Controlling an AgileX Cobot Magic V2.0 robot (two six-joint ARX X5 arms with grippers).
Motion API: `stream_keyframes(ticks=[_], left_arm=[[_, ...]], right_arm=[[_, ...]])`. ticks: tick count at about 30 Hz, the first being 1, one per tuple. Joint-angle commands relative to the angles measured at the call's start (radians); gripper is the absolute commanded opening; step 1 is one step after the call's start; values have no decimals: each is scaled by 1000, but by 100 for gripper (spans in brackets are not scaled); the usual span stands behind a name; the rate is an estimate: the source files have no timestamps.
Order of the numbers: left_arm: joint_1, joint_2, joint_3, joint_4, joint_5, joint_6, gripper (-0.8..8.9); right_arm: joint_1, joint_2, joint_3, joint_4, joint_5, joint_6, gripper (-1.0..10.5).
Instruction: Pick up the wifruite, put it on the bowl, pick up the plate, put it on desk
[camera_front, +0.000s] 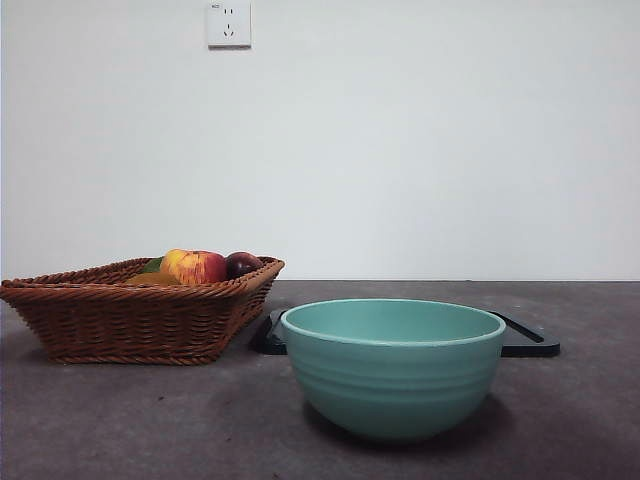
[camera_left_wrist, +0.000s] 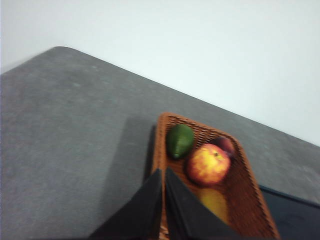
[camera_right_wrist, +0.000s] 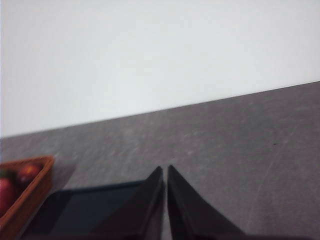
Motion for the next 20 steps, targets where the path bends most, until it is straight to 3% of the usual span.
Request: stream_keyframes(ticks=[1,12,20], left_arm=[[1,64,85,-37,50,59,10],[-5,395,399,-298,311,212,10],[-72,584,570,-469,472,298,10]], right_arm=[[0,74,87,-54,-42,-44,5],[29,413,476,-432,-301,-200,6],[176,589,652,-672,-356,-309,5]])
